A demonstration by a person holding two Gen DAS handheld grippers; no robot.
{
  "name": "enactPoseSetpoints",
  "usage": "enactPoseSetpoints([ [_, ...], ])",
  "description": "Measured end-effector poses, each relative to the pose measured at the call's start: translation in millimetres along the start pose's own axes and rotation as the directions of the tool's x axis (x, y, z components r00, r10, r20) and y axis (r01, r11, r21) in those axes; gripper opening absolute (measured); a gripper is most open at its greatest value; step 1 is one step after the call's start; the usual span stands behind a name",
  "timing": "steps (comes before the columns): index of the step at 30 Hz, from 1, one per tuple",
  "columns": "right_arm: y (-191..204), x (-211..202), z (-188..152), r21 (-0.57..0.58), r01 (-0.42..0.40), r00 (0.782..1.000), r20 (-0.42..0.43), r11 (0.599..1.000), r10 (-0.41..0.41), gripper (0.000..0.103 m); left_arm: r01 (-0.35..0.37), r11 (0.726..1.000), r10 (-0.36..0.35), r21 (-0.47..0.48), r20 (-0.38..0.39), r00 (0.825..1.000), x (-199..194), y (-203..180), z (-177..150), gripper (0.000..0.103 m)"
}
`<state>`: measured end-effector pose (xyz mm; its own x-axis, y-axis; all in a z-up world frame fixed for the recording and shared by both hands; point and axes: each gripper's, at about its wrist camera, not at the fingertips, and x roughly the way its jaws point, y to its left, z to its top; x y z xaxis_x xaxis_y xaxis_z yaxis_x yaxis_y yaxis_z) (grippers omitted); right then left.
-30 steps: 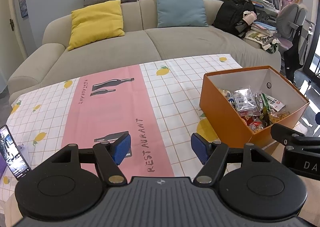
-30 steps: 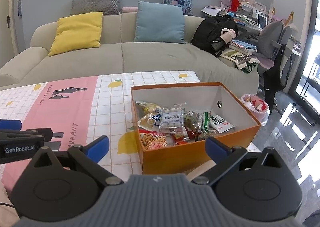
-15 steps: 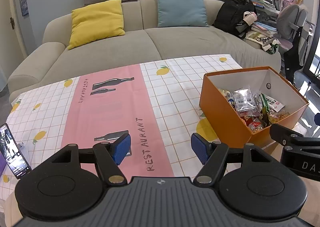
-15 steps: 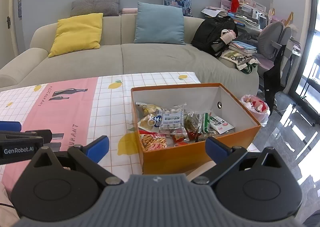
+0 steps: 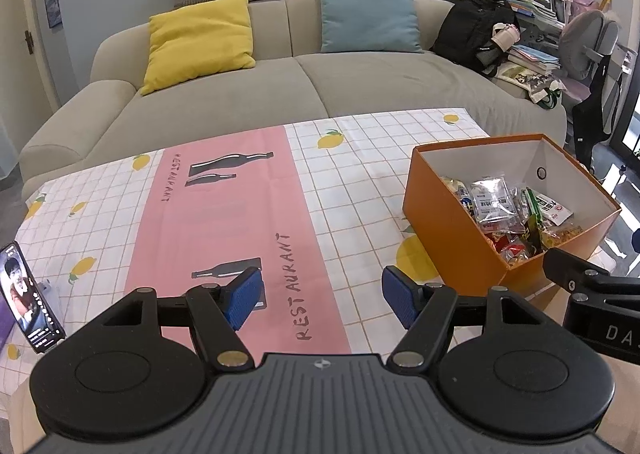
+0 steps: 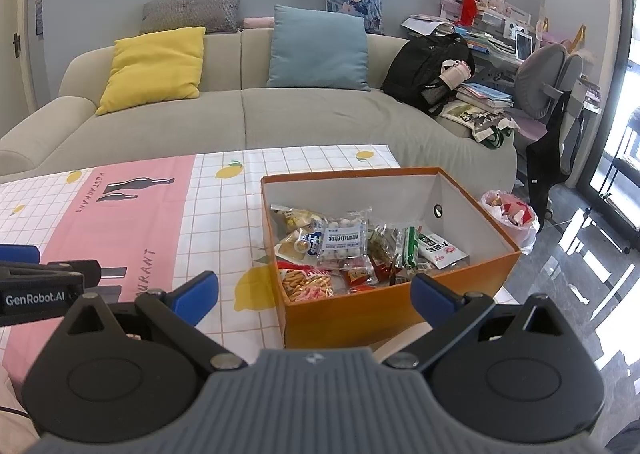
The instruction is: Organize snacks
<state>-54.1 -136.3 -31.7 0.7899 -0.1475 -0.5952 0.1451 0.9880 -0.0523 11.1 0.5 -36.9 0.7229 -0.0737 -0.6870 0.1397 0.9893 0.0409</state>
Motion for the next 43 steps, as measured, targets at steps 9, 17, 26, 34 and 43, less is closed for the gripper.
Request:
enactPoseSetpoints([
  [9,1.2,0.3,-0.1,0.000,0.000,1.000,-0.004,1.000,0.000,0.100,0.000,1.000,0.000,0.018,0.012,1.000,-2.8,-3.4,-0.3,0.081],
  [17,1.9,2.1,-2.0,-0.001,-0.002,1.000,-0.010,1.000,0.002,0.100,0.000,1.000,0.000,0.018,0.012,1.000,-3.0,-3.4,0.0,0.081],
  [26,1.4,2.6,-3.1,0.000,-0.002,1.000,-0.012,1.000,0.002,0.100,-0.003,0.999,0.003,0.033,0.018,1.000,-4.1,-4.8,1.1,0.081],
  [34,1.5,3.9,-5.1,0.000,0.001,1.000,-0.017,1.000,-0.001,0.100,0.010,1.000,-0.010,0.023,0.003,1.000,-3.1,-3.8,1.7,0.081],
  [43,2.0,4.5,-5.2,0.000,0.003,1.000,-0.021,1.000,-0.003,0.100,0.021,1.000,-0.021,0.008,0.018,1.000,-6.3,-2.8,1.8,0.081],
])
